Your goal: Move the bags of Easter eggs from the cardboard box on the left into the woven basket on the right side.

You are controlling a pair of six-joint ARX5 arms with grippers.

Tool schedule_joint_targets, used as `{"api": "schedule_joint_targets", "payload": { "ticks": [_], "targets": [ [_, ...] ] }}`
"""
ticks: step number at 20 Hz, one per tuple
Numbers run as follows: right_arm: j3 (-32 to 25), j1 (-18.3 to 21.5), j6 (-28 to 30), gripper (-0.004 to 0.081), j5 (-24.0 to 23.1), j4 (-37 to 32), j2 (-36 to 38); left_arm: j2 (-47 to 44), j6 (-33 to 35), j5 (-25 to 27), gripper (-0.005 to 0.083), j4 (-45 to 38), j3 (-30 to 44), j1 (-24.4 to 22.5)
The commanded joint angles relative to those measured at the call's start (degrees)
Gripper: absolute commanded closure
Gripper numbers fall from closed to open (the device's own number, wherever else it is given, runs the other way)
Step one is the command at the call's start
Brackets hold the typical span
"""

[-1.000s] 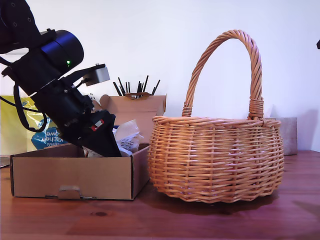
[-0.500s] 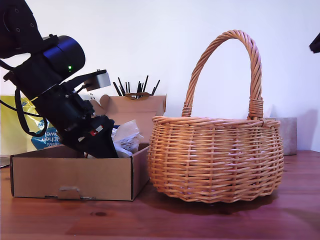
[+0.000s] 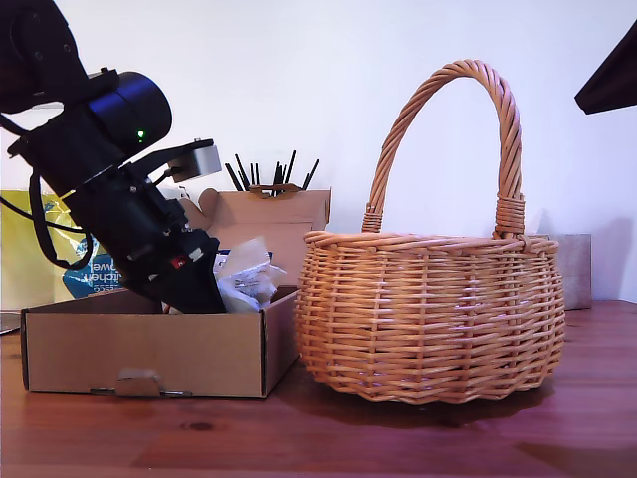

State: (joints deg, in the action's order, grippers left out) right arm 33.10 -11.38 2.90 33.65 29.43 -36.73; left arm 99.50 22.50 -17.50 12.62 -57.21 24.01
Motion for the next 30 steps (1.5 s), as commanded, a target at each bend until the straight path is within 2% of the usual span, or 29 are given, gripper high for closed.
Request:
{"api": "schedule_joint_targets", "payload": {
  "ticks": [1,7,10,13,16,21,26,30],
  "targets": [
    [0.5,-0.2,0.2,0.0782,-0.3,-1.3,0.3,0.7,0.0,0.0,0.0692,0.9,-1.7,0.2],
    [2.3,-0.2,0.2,0.0782,-2.7,-4.0,1.0,-2.5,0.0,-0.2,0.0704,6.1,-5.9,0.2],
    [2.4,-0.2,0.2,0.0782,-2.8,-6.1,1.0,-6.4,0.0,-0.2,0.0704,7.6,-6.0,0.2],
    [3.4,-0.2,0.1,0.0782,-4.9,-6.4,1.1,-11.3,-0.2,-0.2,0.0704,9.0,-6.0,0.2],
    [4.0,-0.2,0.2,0.0782,-5.7,-6.4,1.1,-15.7,-2.3,-3.1,0.0704,9.1,-6.0,0.4],
    [4.0,-0.2,0.2,0.0782,-5.7,-6.4,1.1,-18.3,-6.3,-9.1,0.0704,8.1,-6.0,5.6],
    [4.0,-0.2,0.1,0.0782,-5.7,-6.4,1.1,-16.3,-8.2,-9.0,0.0704,-0.5,-6.0,13.0],
    [4.0,-0.2,-0.1,0.0782,-5.4,-6.3,1.1,-11.1,-9.0,-8.0,0.0704,-8.5,-6.0,16.2]
  ]
}}
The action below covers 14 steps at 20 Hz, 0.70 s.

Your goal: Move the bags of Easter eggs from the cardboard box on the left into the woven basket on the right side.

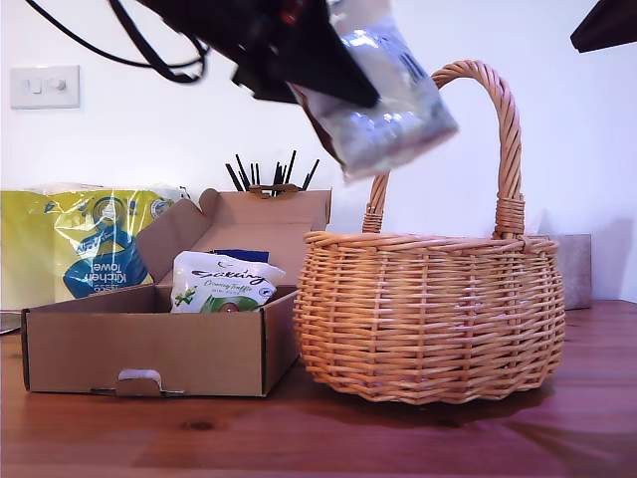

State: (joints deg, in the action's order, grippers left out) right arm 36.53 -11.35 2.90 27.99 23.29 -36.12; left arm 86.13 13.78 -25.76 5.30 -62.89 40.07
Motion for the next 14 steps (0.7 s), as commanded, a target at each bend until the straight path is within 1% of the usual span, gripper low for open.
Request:
{"api": "schedule_joint_targets", "payload": {
  "ticks": [1,3,5,7,8,9,11,12,13,14],
  "targets": [
    [0.6,-0.3,-0.1,0.0782,0.3,0.2,0.5,4.0,-0.3,1.3,0.0704,-2.6,-0.3,0.7],
    [0.6,-0.3,-1.7,0.0782,-0.1,0.9,1.2,7.3,-0.3,2.8,0.0704,-4.6,-0.3,1.3],
    [0.6,-0.3,-1.8,0.0782,-0.1,2.3,2.7,9.2,-0.3,4.0,0.0701,-6.4,-0.3,1.4],
    [0.7,-0.3,-1.8,0.0782,-0.1,5.5,4.5,9.9,-0.3,4.9,0.0690,-7.7,-0.3,1.7],
    [0.7,-0.3,-1.9,0.0782,-0.1,7.1,5.5,9.9,-0.7,4.9,0.0652,-7.9,-0.3,1.8],
    [0.7,-0.3,-2.1,0.0782,0.0,8.7,6.3,9.9,-1.5,4.9,0.0585,-8.1,-0.3,1.8],
    [0.7,-0.3,-2.0,0.0782,0.0,11.4,8.0,9.9,-1.9,4.9,0.0378,-8.3,-0.3,1.9],
    [0.7,-0.3,-2.0,0.0782,0.0,12.2,8.8,9.9,-1.9,4.9,0.0305,-8.3,-0.3,2.0],
    [0.7,-0.3,-2.1,0.0782,0.0,12.7,9.4,9.9,-1.9,4.9,0.0282,-8.3,-0.3,2.0],
    [0.7,-0.3,-2.0,0.0782,0.0,12.9,9.9,9.9,-1.9,4.9,0.0280,-8.3,-0.4,2.0]
  ]
}}
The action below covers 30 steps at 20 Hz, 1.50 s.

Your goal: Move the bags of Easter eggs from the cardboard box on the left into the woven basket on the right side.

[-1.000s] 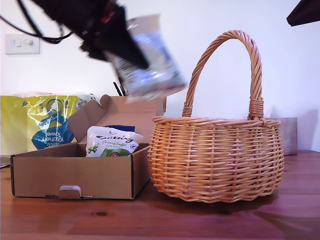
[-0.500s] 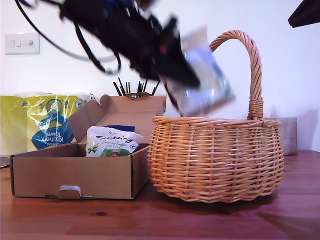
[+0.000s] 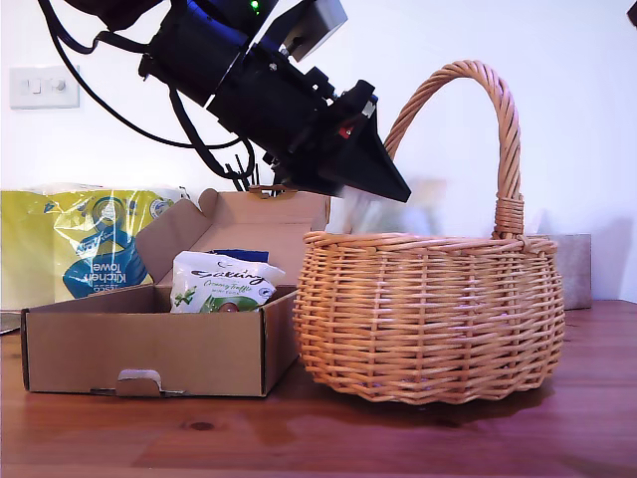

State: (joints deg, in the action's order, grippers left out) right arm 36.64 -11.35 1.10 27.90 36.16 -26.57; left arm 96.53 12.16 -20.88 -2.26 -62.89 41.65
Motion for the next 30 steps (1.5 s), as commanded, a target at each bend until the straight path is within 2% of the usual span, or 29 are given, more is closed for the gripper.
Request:
{"api": "schedule_joint_targets", "payload": {
  "ticks": [1,4,7,9,11,13,19,24,30],
  "targets": [
    [0.6,-0.3,-0.2,0.0782,0.0,0.0,0.7,-0.5,-0.2,0.0,0.0280,-0.7,-0.6,0.4],
    [0.6,-0.3,-0.2,0.0782,0.0,0.2,0.7,-1.6,-0.2,0.0,0.0296,3.0,-2.3,0.3],
    [0.6,-0.3,-0.2,0.0782,0.0,0.2,0.7,-5.4,-0.2,0.0,0.0397,9.0,-3.8,-0.1],
    [0.6,-0.3,-0.1,0.0782,0.0,0.2,0.7,-8.9,-0.2,0.6,0.0529,13.4,-3.8,-1.0],
    [0.6,-0.3,0.3,0.0782,0.0,0.2,0.7,-11.7,-0.2,1.0,0.0718,18.7,-3.8,-3.1],
    [0.6,-0.3,0.3,0.0782,0.0,0.2,0.7,-13.5,0.0,1.0,0.0788,22.1,-3.8,-6.6],
    [0.6,-0.3,0.9,0.0782,0.0,-0.9,0.7,-14.5,3.2,-1.3,0.0793,28.2,-3.7,-18.4],
    [0.6,-0.3,0.9,0.0782,-0.6,-2.6,0.7,-14.5,4.5,-3.8,0.0793,27.1,-1.9,-26.3],
    [0.6,-0.2,0.9,0.0782,-2.0,-2.9,0.7,-14.8,8.2,-9.3,0.0793,23.8,2.8,-33.1]
  ]
}}
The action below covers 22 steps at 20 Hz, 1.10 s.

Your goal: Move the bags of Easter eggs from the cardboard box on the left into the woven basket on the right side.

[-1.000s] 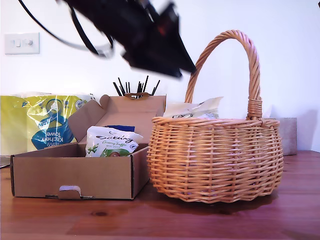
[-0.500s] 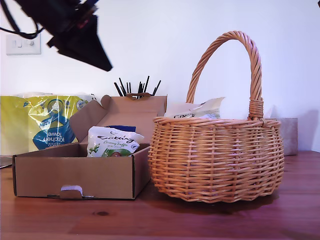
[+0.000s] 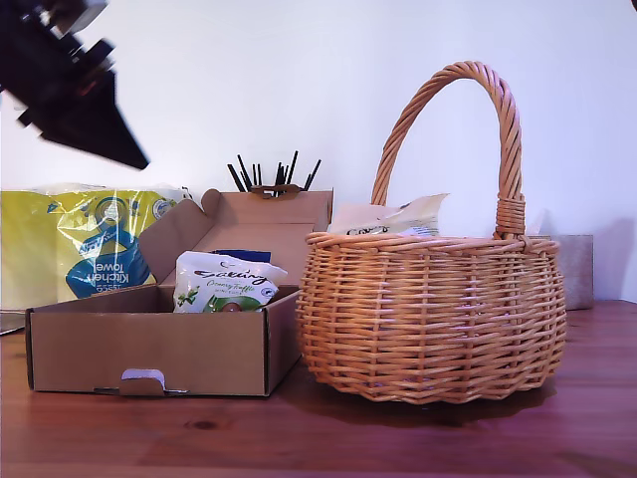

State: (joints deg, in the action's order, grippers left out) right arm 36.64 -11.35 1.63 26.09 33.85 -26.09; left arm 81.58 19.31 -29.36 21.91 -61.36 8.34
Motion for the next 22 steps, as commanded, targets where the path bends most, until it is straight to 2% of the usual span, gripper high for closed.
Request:
{"api": "schedule_joint_targets", "payload": {
  "ticks": [1,4,5,6,7,8,11,16,19,22],
  "targets": [
    [0.6,-0.3,0.4,0.0782,-0.2,-0.6,0.2,0.1,2.4,-1.0,0.0793,0.4,1.5,-0.3],
    [0.6,-0.3,0.4,0.0782,-0.2,-0.6,0.2,0.2,3.2,-2.3,0.0778,2.2,1.5,-0.5],
    [0.6,-0.3,0.4,0.0782,-0.2,-0.6,0.2,0.4,3.2,-3.9,0.0688,1.1,1.5,-0.5],
    [0.6,-0.2,0.3,0.0782,-0.2,-0.6,0.2,0.6,3.2,-5.3,0.0466,-0.4,1.5,-0.2],
    [0.6,-0.2,0.3,0.0782,-0.2,-0.6,0.2,1.0,3.2,-5.2,0.0188,-3.0,1.5,0.5],
    [0.6,-0.3,0.3,0.0782,-0.2,-0.6,0.2,1.5,3.6,-4.7,-0.0008,-5.9,1.5,1.1],
    [0.6,-0.2,0.3,0.0782,-0.2,-0.6,0.1,4.3,6.1,-4.5,0.0001,-14.1,1.5,2.7],
    [0.6,-0.3,0.3,0.0782,-1.0,-0.6,0.1,13.0,9.2,-4.5,0.0001,-23.5,1.5,3.2],
    [0.6,-0.3,0.3,0.0782,-1.0,-0.5,0.1,17.7,9.2,-4.4,0.0001,-26.4,1.4,2.9],
    [0.6,-0.3,0.3,0.0782,-1.0,-0.5,0.1,21.5,8.6,-4.1,0.0001,-25.7,1.4,2.9]
  ]
}}
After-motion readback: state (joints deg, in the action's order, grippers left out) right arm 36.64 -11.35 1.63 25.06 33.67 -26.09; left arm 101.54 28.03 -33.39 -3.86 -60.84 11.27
